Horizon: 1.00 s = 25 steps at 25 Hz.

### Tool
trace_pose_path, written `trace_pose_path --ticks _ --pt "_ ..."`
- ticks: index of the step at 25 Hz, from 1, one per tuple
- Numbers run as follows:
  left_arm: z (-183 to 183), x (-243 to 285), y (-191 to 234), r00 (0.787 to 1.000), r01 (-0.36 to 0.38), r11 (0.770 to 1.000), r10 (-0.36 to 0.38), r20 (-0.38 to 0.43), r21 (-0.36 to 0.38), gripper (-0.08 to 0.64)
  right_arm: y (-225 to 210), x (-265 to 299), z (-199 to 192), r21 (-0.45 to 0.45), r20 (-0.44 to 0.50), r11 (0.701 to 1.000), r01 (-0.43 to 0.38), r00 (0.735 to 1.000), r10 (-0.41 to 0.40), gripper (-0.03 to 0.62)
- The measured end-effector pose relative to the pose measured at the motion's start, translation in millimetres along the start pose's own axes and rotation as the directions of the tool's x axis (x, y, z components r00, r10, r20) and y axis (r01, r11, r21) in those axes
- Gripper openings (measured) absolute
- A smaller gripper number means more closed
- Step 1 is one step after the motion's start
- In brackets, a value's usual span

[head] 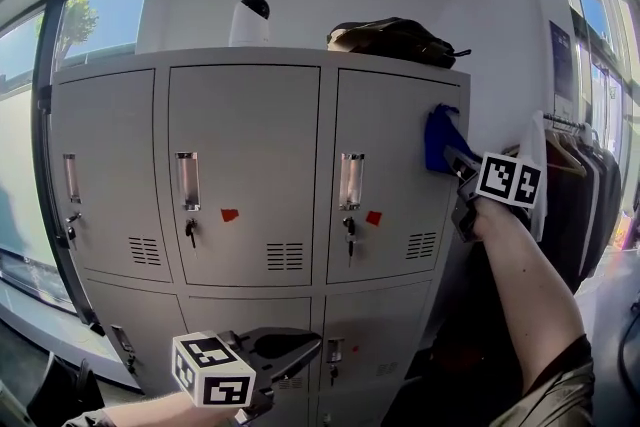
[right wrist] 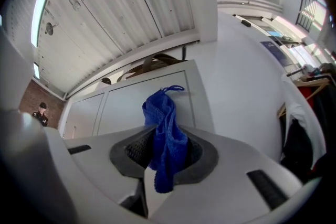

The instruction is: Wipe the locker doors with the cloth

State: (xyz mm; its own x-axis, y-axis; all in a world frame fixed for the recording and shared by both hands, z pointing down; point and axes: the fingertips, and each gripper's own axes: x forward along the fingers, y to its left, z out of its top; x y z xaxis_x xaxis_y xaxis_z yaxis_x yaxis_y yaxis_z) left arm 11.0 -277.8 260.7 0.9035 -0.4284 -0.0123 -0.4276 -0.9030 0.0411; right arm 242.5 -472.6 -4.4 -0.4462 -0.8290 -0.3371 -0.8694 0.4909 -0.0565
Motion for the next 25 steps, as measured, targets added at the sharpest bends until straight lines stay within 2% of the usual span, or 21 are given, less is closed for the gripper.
trace_pose_path --ticks 5,9,11,14,18,25 --pt "-2 8 -4 1.000 0.029 1.000 -0.029 -0.011 -0.005 0.008 -46 -19 -4 -0.013 -0.019 0.996 0.092 0.996 -0.092 0.078" --pt "0 7 -5 0.999 0.039 0.999 -0.039 -0.006 0.009 0.008 -40 -24 -5 -0.037 -0.026 0.994 0.102 0.994 -0.103 0.077" --pt "3 5 -6 0.999 0.045 0.999 -0.045 0.001 0.011 0.008 -16 -23 -6 -0.061 -0.032 0.996 0.069 0.997 -0.071 0.078" --pt "3 0 -7 0.999 0.044 0.999 -0.044 0.007 0.005 0.008 39 -17 -10 -0.091 -0.040 0.995 -0.041 0.999 0.037 0.078" --pt "1 -8 -3 0.999 0.036 0.999 -0.036 0.013 0.003 0.008 111 -1 -24 -0.101 -0.057 0.977 -0.187 0.982 0.182 0.078" --pt "1 -24 -2 1.000 0.017 1.000 -0.017 0.019 0.005 0.008 164 24 -57 -0.028 -0.080 0.960 -0.279 0.958 0.276 0.078"
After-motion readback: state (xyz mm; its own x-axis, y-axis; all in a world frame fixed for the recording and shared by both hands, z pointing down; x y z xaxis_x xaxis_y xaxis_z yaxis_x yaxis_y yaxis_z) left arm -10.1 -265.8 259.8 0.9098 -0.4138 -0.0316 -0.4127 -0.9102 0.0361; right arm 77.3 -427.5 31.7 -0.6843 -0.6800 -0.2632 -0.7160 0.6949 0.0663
